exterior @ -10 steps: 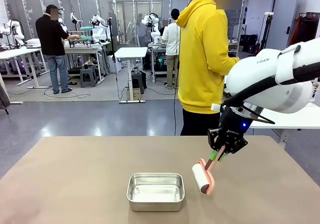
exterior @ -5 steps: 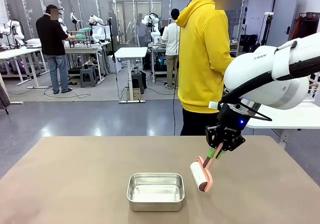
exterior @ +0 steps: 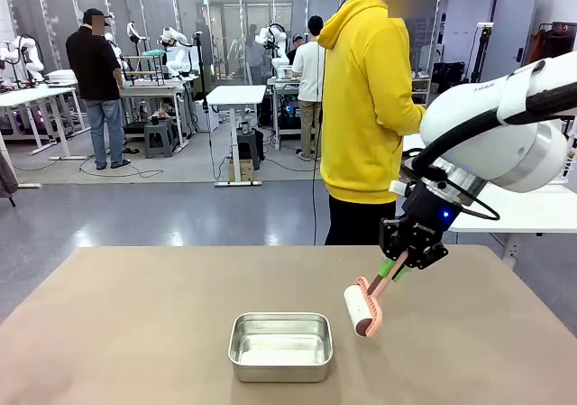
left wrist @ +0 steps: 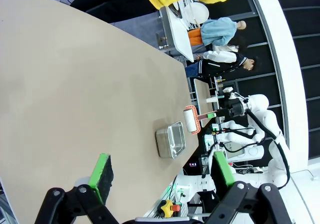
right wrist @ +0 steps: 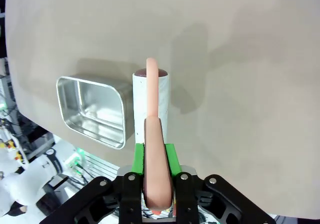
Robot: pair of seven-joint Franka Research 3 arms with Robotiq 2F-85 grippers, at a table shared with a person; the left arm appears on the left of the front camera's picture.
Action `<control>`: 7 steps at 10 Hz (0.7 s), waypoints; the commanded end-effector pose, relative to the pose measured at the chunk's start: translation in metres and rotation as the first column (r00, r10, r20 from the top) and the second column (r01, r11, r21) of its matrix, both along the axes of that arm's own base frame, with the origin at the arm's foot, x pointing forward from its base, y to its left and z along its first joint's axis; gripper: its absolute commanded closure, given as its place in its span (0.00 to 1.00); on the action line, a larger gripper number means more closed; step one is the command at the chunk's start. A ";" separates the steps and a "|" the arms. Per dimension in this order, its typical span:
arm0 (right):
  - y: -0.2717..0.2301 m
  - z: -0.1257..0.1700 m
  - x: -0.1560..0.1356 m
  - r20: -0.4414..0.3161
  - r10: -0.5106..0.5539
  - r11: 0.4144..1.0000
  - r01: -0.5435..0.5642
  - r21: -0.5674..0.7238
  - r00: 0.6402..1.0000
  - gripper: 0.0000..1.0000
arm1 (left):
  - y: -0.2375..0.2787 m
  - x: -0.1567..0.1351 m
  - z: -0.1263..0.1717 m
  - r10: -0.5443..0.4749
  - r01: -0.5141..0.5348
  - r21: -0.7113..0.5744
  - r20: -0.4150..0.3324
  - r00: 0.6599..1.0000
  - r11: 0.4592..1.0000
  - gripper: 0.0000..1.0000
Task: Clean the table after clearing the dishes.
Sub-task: When the right (or left) Handle tray is removed, use the right hand (or left hand) to clean the right (or left) side of the table with the Lint Roller.
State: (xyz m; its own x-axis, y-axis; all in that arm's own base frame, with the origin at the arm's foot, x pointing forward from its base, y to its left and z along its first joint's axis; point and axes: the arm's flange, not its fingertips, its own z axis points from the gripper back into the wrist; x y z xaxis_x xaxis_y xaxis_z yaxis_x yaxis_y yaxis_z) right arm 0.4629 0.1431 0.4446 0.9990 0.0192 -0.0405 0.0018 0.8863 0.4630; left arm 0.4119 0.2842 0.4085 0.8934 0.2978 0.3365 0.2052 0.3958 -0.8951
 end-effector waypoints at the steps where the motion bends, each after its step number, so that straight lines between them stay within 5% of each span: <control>1: -0.016 -0.008 0.019 -0.029 -0.025 0.992 0.028 0.120 0.999 0.79 | -0.003 -0.006 0.003 0.005 -0.005 0.004 -0.011 1.000 1.000 0.00; 4: -0.031 -0.042 0.034 -0.052 -0.021 0.962 0.034 0.271 0.998 0.79 | -0.003 -0.006 0.003 0.005 -0.005 0.004 -0.011 1.000 1.000 0.00; 7: -0.028 -0.065 0.054 0.002 -0.016 0.943 0.014 0.332 1.000 0.79 | -0.003 -0.006 0.003 0.005 -0.005 0.004 -0.011 1.000 1.000 0.00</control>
